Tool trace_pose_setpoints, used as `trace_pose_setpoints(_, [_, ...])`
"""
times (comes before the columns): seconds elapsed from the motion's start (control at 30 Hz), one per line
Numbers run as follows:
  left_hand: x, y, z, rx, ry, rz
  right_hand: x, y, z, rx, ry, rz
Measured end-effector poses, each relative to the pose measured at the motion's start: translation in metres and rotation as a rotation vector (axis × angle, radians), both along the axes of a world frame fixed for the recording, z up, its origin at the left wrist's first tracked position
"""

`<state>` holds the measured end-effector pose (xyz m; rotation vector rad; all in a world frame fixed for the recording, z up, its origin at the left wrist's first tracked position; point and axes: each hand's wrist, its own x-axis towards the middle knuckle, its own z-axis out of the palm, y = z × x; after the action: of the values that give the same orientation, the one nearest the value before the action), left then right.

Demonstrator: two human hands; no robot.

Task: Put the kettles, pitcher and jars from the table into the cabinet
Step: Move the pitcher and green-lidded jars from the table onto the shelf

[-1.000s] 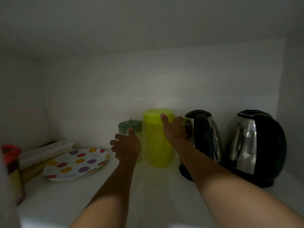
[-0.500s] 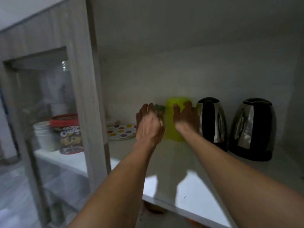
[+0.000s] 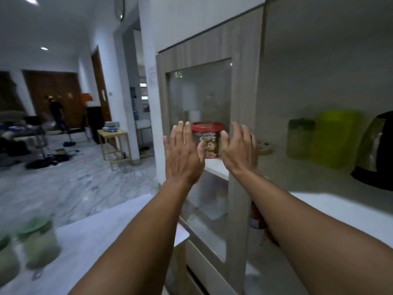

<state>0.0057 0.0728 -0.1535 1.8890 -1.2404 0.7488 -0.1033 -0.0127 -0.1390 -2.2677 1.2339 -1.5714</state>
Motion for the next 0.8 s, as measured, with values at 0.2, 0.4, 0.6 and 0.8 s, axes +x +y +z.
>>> trace_pose_setpoints(0.2, [0.134,0.157,-0.007,0.097,0.043,0.302,0.152,0.119,-0.019,0.084,0.171,0.281])
trace_pose_setpoints(0.4, [0.267,0.338,-0.034,0.209,0.146,0.548,0.303,0.279,-0.05,0.124,0.286,0.544])
trace_pose_setpoints(0.6, [0.363,0.46,-0.075,0.232,0.29,0.741,0.412,0.394,-0.096,0.178,0.448,0.747])
trace_pose_setpoints(0.8, [0.431,0.516,-0.151,0.209,0.567,0.855,0.504,0.451,-0.159,0.351,0.701,0.908])
